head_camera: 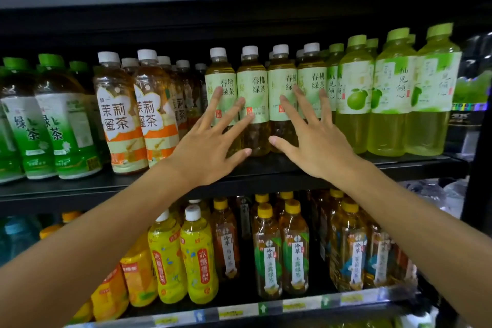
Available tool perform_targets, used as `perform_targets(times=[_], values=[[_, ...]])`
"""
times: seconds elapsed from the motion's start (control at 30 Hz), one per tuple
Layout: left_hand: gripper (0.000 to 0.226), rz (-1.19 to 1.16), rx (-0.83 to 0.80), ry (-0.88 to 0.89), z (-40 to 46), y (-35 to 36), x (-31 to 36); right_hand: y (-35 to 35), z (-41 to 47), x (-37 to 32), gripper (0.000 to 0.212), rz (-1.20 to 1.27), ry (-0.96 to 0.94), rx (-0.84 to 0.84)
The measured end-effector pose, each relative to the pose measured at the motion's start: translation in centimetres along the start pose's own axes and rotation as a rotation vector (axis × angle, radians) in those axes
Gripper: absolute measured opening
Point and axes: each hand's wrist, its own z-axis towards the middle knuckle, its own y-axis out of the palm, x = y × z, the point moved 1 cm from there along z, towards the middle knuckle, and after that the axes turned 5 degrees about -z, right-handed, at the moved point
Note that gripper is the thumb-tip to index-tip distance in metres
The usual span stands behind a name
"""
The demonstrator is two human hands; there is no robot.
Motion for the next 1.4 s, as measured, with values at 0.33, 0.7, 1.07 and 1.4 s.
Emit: perform_targets(times=[0.33,0.7,1.07,1.4], values=[[0.064,-0.279,0.141,-0.011,-5.1,-2.3,2.5,-1.9,-5.5,-0.2,0.068,0.286,-0.162,0.18],[0.047,-0.505,0.108,-0.264,-30.6,4.4,10.8,6.4,-24.4,-6.9,0.056,0.67,-0.502,0.044],[0.057,-0.513,-0.326,-0.742,-51.2,16.7,9.3,22.6,-34.5,-19.9,0.061,0.741,-0.465,-0.646],[0.075,-0.58,-0.399,-0.773,-54.6,23.2,-1.6,29.6,-33.8,-30.9,0.071,0.627,-0.154,-0.732]])
